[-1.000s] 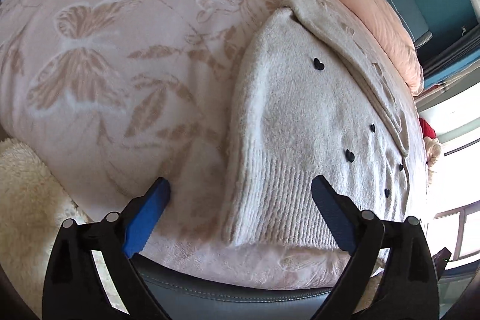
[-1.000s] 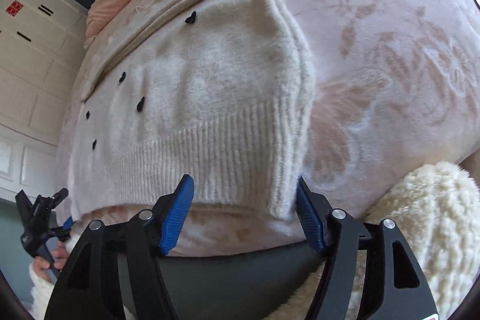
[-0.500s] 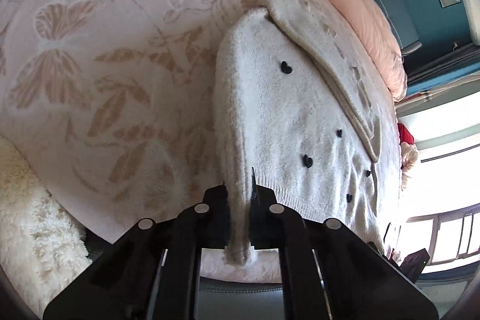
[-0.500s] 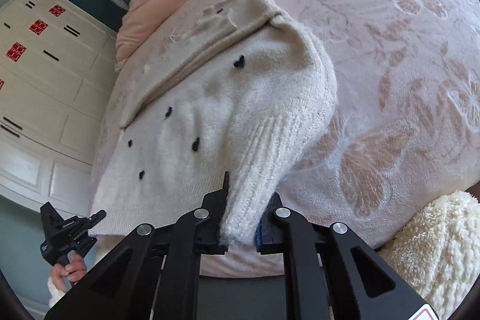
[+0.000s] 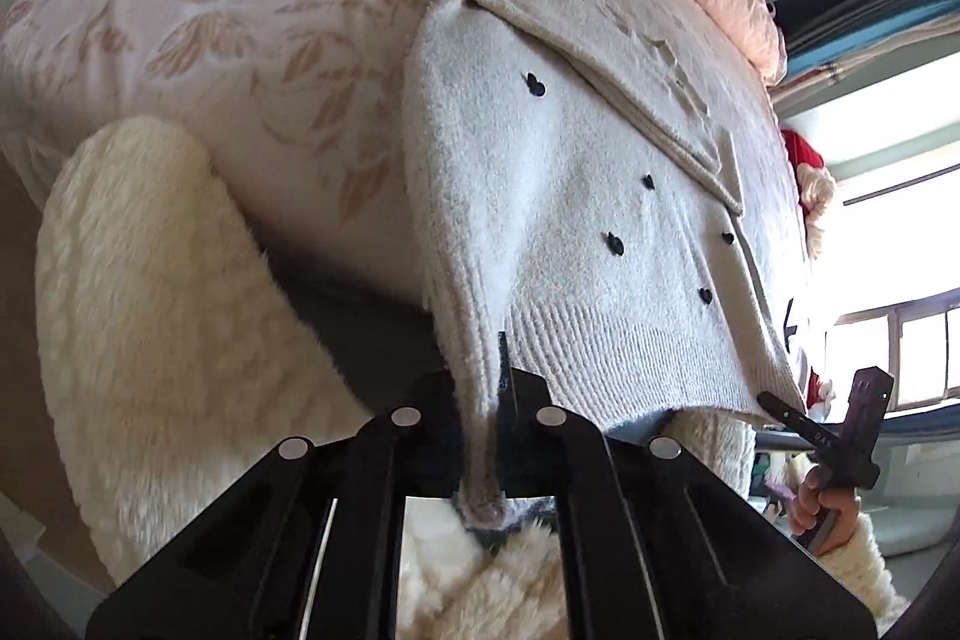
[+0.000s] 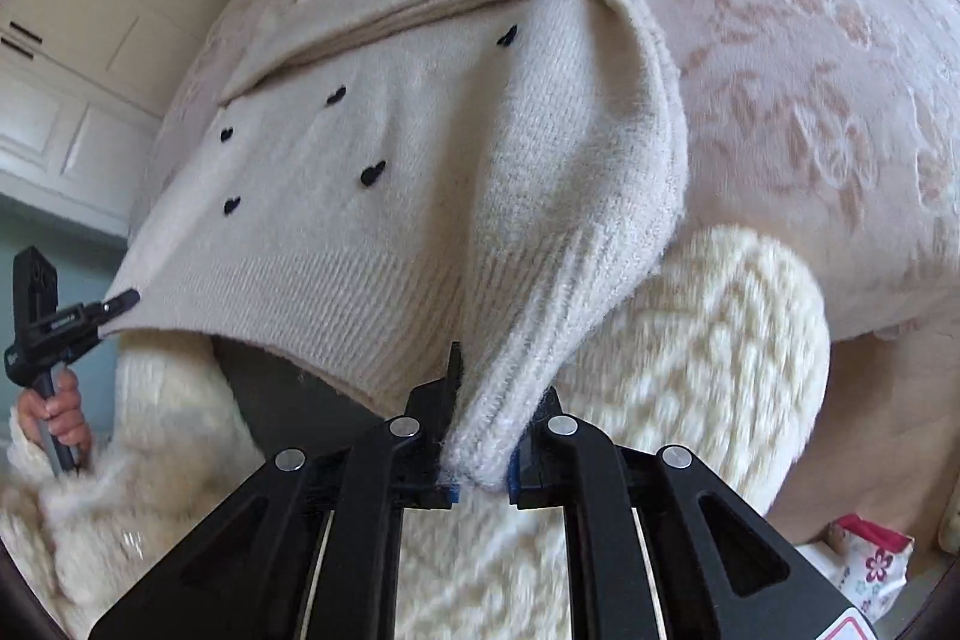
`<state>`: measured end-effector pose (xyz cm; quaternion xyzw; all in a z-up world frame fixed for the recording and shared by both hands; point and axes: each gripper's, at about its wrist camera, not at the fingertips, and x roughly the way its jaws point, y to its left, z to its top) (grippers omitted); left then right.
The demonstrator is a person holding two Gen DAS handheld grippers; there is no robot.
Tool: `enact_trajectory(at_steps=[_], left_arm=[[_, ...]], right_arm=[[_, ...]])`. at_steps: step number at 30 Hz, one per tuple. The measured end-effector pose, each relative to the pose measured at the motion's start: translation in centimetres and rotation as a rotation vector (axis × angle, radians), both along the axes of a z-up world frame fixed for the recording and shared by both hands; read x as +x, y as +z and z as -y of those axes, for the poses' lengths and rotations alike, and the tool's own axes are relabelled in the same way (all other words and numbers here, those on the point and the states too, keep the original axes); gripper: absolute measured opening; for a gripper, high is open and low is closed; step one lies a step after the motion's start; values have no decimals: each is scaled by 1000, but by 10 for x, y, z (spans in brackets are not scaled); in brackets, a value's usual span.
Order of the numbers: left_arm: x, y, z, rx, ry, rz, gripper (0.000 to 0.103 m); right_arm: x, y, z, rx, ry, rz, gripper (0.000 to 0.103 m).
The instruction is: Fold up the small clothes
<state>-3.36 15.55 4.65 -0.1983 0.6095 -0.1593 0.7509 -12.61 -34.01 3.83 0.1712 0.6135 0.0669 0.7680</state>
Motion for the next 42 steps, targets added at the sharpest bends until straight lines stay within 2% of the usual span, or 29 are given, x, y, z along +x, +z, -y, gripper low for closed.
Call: enact_trajectory(at_steps=[4, 6, 7, 9, 11, 14, 17, 19, 22, 24, 26, 28, 29, 30, 31, 32, 34, 35, 39, 42], left_arm=[[-47, 10, -16, 32, 1, -86, 6], [-59, 25, -23, 24, 21, -108, 6], [-56, 34, -25, 10, 32, -100, 6], [-34, 54, -25, -11, 45, -29, 6], [4, 73, -16, -38, 28, 89, 6], [67, 80, 11, -1, 2, 247, 6], [133, 55, 34, 63, 21, 297, 6], [171, 26, 42, 98, 55, 265, 6], [213, -19, 49, 110, 101, 196, 7], [224, -42, 51, 103, 125, 153, 9], [227, -48, 49, 52, 146, 162, 13], [222, -42, 44, 5, 130, 191, 18], [217, -37, 42, -10, 112, 213, 27], [210, -30, 39, -9, 95, 239, 46], [203, -23, 36, 24, 92, 273, 59], [196, -15, 32, 60, 92, 324, 77], [188, -5, 29, 94, 60, 406, 83], [189, -5, 30, 104, 39, 411, 84], [207, -17, 47, 118, -5, 362, 84], [223, -31, 67, 137, -35, 331, 84]], right_arm=[[-56, 4, -12, 39, 66, -85, 9], [-63, 19, -8, 73, 55, -70, 9], [-58, 31, -3, 83, 39, -34, 9], [-33, 56, 14, 96, -4, 79, 9], [5, 74, 35, 113, -61, 204, 9], [67, 69, 56, 137, -166, 336, 9], [127, 28, 65, 154, -283, 336, 9], [158, -8, 71, 163, -354, 295, 9], [181, -48, 72, 189, -445, 250, 11], [183, -52, 71, 213, -480, 261, 18], [176, -39, 69, 232, -473, 306, 22], [164, -20, 67, 202, -431, 363, 36], [156, -10, 67, 158, -418, 395, 55], [147, 1, 67, 102, -411, 434, 68], [140, 8, 67, 62, -398, 467, 70], [135, 12, 68, 29, -377, 483, 70], [138, 10, 70, -49, -344, 460, 71], [141, 5, 71, -76, -332, 443, 71], [170, -15, 73, -119, -322, 396, 71], [195, -30, 68, -187, -310, 346, 71]])
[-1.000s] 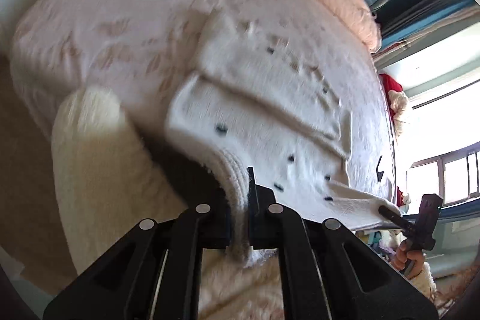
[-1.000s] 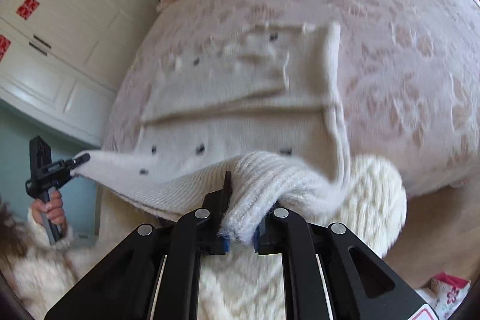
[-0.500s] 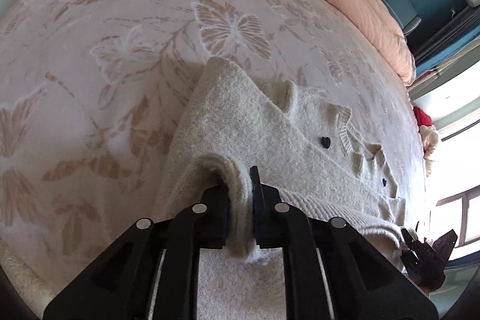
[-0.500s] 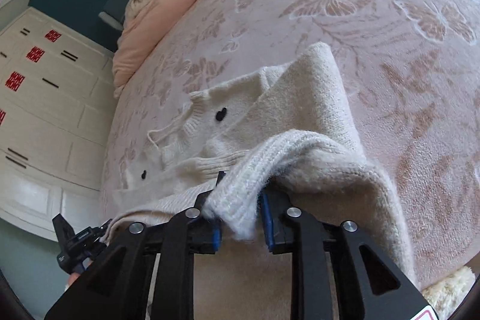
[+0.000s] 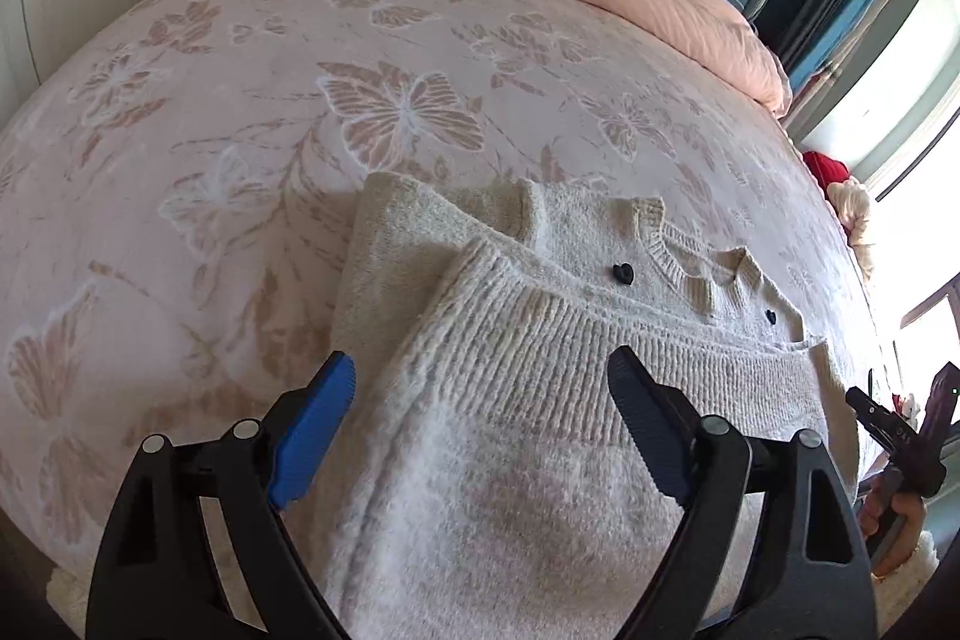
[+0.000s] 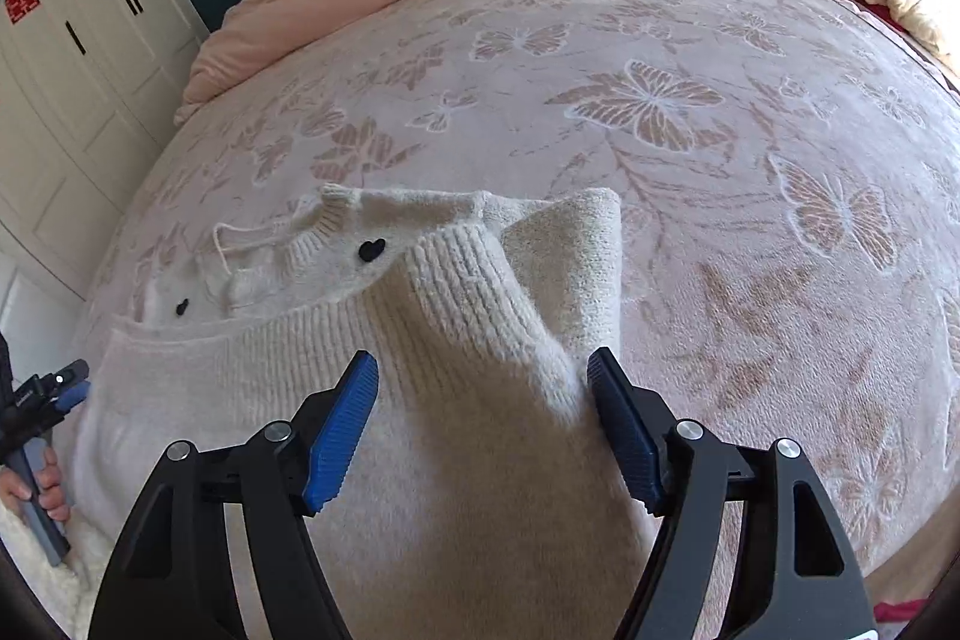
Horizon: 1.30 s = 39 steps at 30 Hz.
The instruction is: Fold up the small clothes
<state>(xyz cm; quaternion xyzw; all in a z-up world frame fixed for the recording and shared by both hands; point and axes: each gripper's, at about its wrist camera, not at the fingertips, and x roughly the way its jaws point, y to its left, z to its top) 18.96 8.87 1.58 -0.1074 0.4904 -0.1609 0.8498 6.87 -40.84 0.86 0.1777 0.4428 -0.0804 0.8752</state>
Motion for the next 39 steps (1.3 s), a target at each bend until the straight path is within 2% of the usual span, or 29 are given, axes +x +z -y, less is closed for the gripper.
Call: enact_trajectory(at_steps=[1, 2, 3, 4, 5, 8, 12, 15, 16, 18, 23, 26, 28, 30, 34, 35, 36, 37, 39], left_arm=[[5, -5, 5, 19, -2, -13, 84], [10, -10, 9, 40, 1, -34, 78], [14, -15, 13, 52, -1, -59, 51], [17, -19, 14, 57, -11, -87, 35], [18, -20, 13, 58, -13, -107, 12], [8, 2, 3, 14, 11, -61, 8], [-9, 64, -19, -39, 40, 58, 8], [3, 97, -30, -44, 84, 118, 8], [12, 101, -33, -45, 103, 128, 8], [34, 95, -29, -35, 120, 113, 8], [82, 25, 2, 83, 131, -27, 8], [94, -11, 3, 98, 163, -94, 8], [95, -21, 0, 95, 168, -106, 9], [96, -27, 1, 115, 151, -102, 9], [98, -32, 4, 121, 153, -101, 14], [96, -29, 4, 109, 152, -97, 19], [94, -25, 5, 95, 150, -89, 27], [88, -18, 4, 75, 145, -78, 31], [72, -1, 2, 77, 155, -45, 46]], right_arm=[[5, -4, -2, -14, -5, -21, 71], [9, -7, -4, -17, -3, -36, 66], [9, -8, -9, -14, 8, -39, 42], [8, -7, -14, -15, 20, -44, 24], [5, -4, -17, -10, 33, -48, 9], [-20, 28, -25, 32, 49, 63, 7], [-55, 99, -6, 148, -5, 288, 7], [-56, 124, 26, 193, -81, 397, 6], [-48, 122, 37, 198, -103, 397, 6], [-23, 98, 54, 216, -138, 329, 6], [28, 14, 67, 201, -192, 112, 6], [31, -10, 80, 238, -248, 91, 6], [33, -23, 85, 246, -256, 65, 6], [40, -36, 81, 210, -238, 19, 6], [46, -34, 79, 254, -239, 13, 10], [44, -27, 77, 264, -238, 23, 17], [39, -17, 73, 249, -239, 39, 20], [30, -4, 67, 206, -241, 58, 21], [8, 21, 49, 139, -218, 106, 30]])
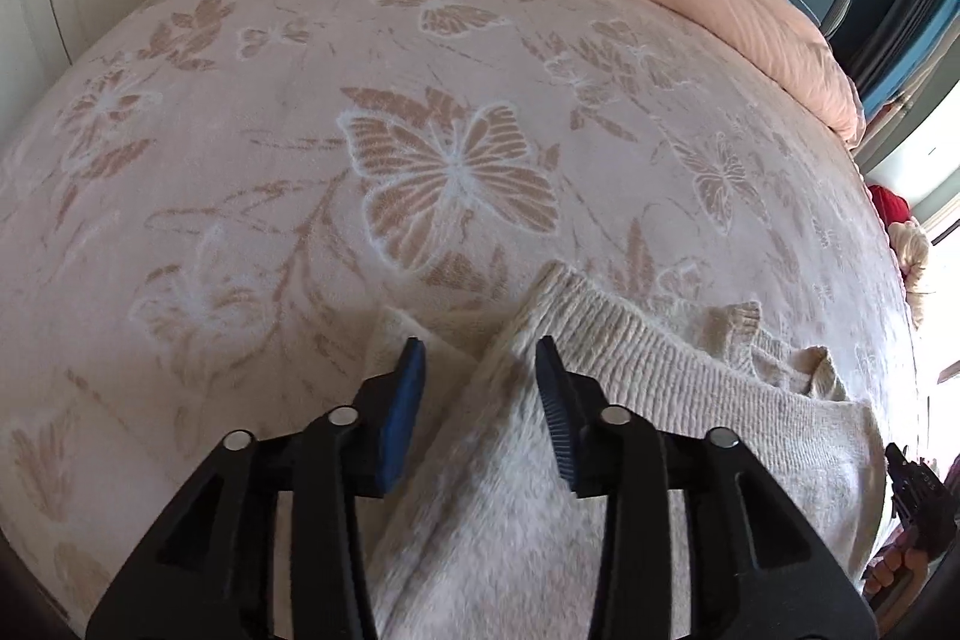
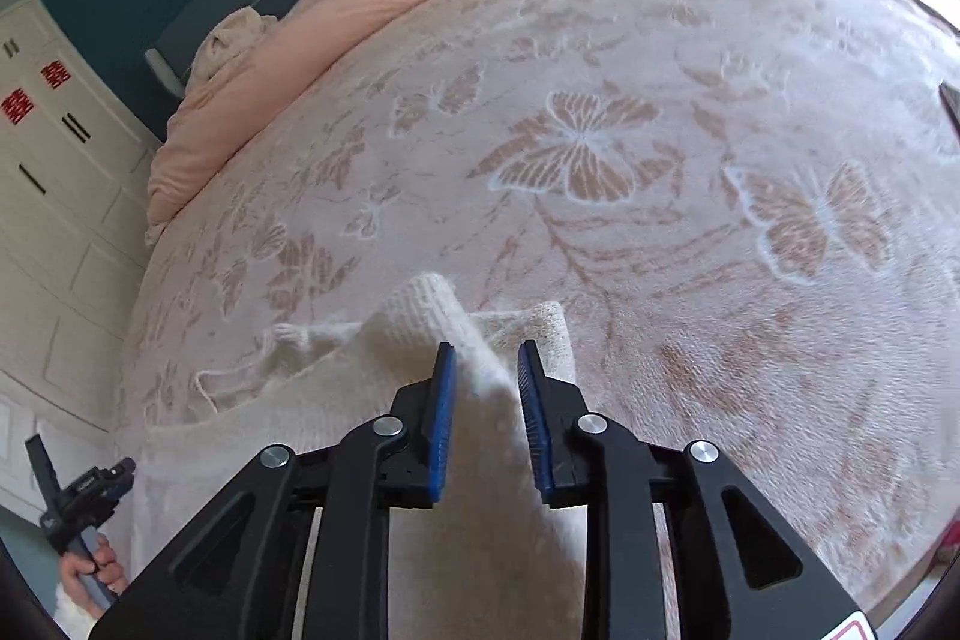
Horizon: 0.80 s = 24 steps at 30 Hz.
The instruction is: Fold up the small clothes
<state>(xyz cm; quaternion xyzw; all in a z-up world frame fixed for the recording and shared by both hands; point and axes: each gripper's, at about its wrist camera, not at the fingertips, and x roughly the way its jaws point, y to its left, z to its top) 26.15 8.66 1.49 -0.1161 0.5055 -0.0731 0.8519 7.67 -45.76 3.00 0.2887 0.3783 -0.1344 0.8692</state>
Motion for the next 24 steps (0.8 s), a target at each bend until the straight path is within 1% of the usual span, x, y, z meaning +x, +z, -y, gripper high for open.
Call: enact_trajectory(at_steps=[2, 4, 6, 7, 8, 9, 10, 12, 13, 14, 15, 16, 18, 20, 21, 22, 23, 24], left_arm=[[-26, 19, -6, -20, 2, 32, 53], [-59, 32, -11, -59, 6, 50, 55], [-94, 36, -2, -110, -27, 44, 55], [-111, 33, 8, -125, -48, 27, 55], [-125, 29, 20, -139, -67, 7, 55], [-137, 22, 33, -152, -98, -13, 55], [-148, 16, 48, -152, -133, -26, 55], [-163, 1, 73, -91, -180, -33, 55], [-167, -5, 80, -43, -188, -18, 55], [-168, -8, 81, -13, -194, 0, 56], [-167, -11, 77, 6, -197, 13, 56], [-164, -12, 70, 11, -188, 11, 56], [-158, -13, 45, -4, -160, 8, 48], [-152, -13, 20, 27, -117, 15, 47], [-152, -15, 9, 25, -104, 13, 45], [-150, -17, -1, -5, -105, 8, 42], [-149, -17, -7, -29, -104, 3, 37], [-149, -15, -9, -41, -101, -2, 37]], right_arm=[[-22, 13, -26, -3, 66, 23, 30], [-39, 12, -67, 2, 172, 6, 30], [-49, 2, -117, 33, 293, -9, 22], [-51, -6, -144, 59, 355, -25, 19], [-52, -14, -173, 65, 421, -45, 12], [-52, -21, -197, 52, 468, -61, 8], [-51, -27, -218, 35, 507, -75, 8], [-48, -32, -240, -23, 554, -89, 7], [-47, -33, -240, -68, 552, -101, 7], [-47, -35, -232, -103, 532, -117, 5], [-48, -37, -214, -119, 487, -136, 2], [-53, -40, -193, -109, 430, -150, 0], [-69, -46, -137, -80, 292, -180, 0], [-89, -53, -90, 11, 209, -182, 0], [-99, -53, -73, 16, 154, -203, 0], [-105, -51, -63, 40, 136, -198, 0], [-107, -45, -59, 24, 117, -206, 0], [-107, -37, -63, -14, 116, -205, 0]])
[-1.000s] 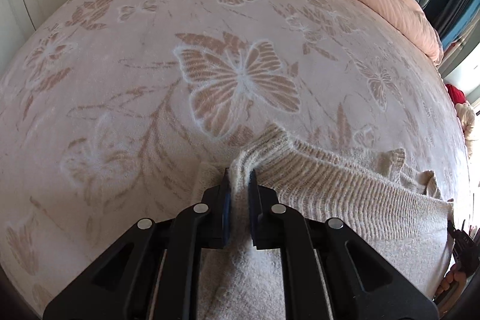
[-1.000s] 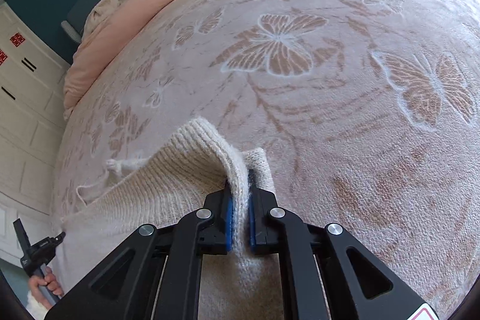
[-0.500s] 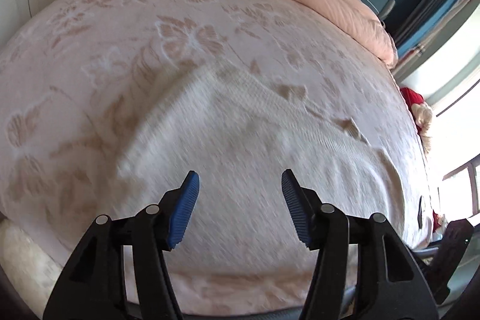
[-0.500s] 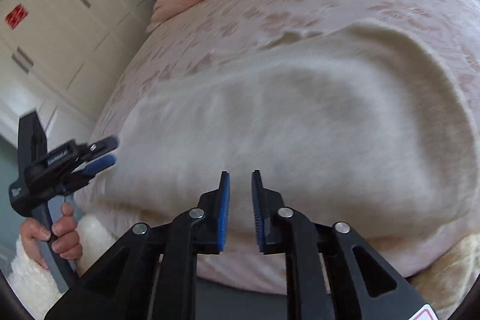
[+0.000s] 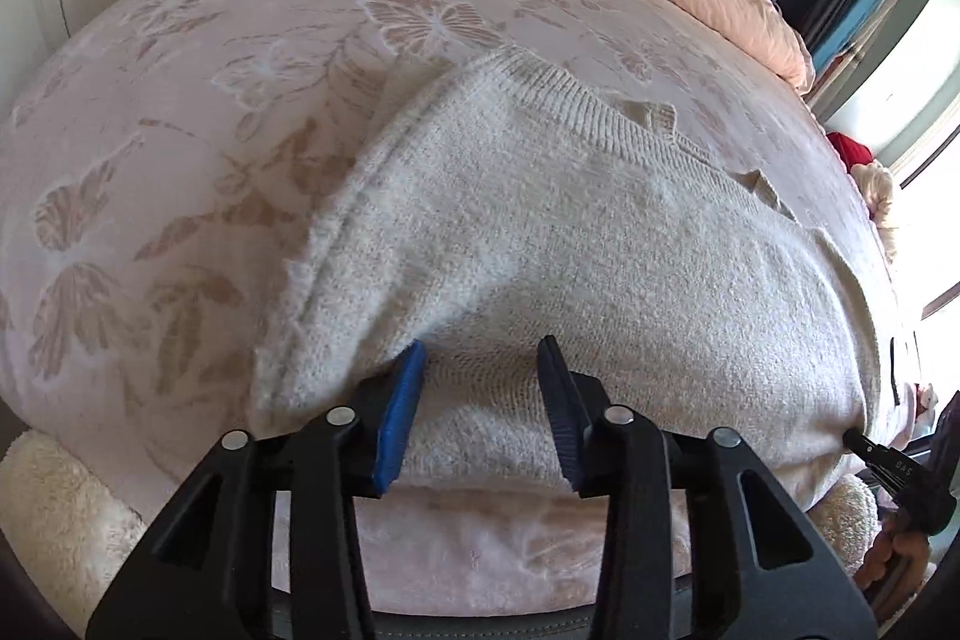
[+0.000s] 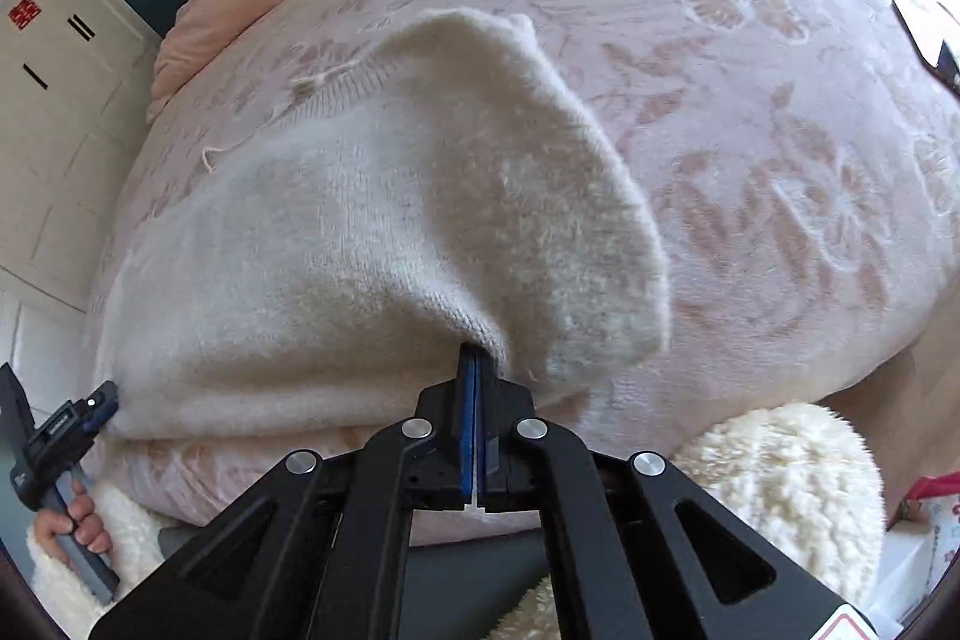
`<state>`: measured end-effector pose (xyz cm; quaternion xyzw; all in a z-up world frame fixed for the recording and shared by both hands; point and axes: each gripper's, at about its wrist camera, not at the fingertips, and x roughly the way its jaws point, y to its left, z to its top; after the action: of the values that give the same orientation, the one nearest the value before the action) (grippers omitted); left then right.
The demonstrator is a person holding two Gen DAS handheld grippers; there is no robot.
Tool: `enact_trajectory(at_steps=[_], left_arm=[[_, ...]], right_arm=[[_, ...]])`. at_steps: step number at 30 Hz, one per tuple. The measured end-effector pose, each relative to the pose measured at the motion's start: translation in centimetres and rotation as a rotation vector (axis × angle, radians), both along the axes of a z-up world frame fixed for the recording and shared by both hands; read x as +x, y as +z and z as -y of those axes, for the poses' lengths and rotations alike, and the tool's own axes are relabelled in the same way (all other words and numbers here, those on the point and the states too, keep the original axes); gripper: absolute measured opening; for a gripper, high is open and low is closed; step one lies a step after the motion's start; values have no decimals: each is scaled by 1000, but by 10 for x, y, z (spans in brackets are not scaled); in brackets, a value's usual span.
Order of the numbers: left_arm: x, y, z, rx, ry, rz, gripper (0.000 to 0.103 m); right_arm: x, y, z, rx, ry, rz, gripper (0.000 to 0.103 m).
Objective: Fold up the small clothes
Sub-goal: 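Pinch the folded sweater edge with the right tool and release it, then grasp the sweater edge with both tools and fold it over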
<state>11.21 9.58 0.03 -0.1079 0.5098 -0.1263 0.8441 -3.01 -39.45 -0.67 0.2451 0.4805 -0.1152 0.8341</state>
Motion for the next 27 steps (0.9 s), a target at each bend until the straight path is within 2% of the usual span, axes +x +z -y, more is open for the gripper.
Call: enact_trajectory(at_steps=[2, 3, 5, 7, 9, 12, 14, 15, 17, 19, 20, 21, 23, 24, 25, 26, 27], left_arm=[[-1, 13, 3, -1, 28, 16, 38], [-1, 22, 9, -8, 36, 39, 44], [7, 38, 28, -23, 9, 84, 51], [21, 46, 54, -8, -35, 95, 56], [38, 42, 80, 15, -78, 85, 59], [63, 16, 104, 91, -96, 31, 59], [77, 1, 101, 118, -81, 8, 59], [82, -2, 95, 116, -71, 11, 59], [92, -2, 79, 120, -67, 26, 59], [103, -3, 59, 155, -48, 38, 59], [109, -5, 49, 175, -30, 38, 59], [115, -7, 38, 173, -16, 29, 57], [123, -5, 25, 112, 1, 1, 54], [124, 1, 24, 84, 11, 1, 55], [124, 8, 27, 61, 12, 12, 56], [124, 16, 32, 51, 11, 37, 63], [124, 23, 39, 70, 15, 70, 76]], right_arm=[[10, 21, -23, -36, 61, 48, 2], [22, 29, -36, -21, 107, 76, 2], [56, 40, -72, 13, 215, 112, 2], [92, 43, -107, 34, 303, 133, 2], [125, 35, -137, 56, 362, 133, 2], [160, 19, -161, -10, 427, 89, 2], [165, 12, -151, -68, 422, 74, 1], [163, 11, -132, -91, 389, 72, 0], [155, 8, -74, -91, 267, 60, 0], [136, 4, 0, -69, 93, 43, 0], [124, 2, 33, -93, 2, 18, 0], [114, 2, 58, -84, -50, 10, 0], [99, 10, 85, -28, -97, 32, 2], [97, 20, 86, -58, -95, 48, 16], [98, 30, 82, -87, -77, 72, 19], [103, 37, 76, -91, -44, 101, 31], [111, 40, 71, -93, -16, 120, 49]])
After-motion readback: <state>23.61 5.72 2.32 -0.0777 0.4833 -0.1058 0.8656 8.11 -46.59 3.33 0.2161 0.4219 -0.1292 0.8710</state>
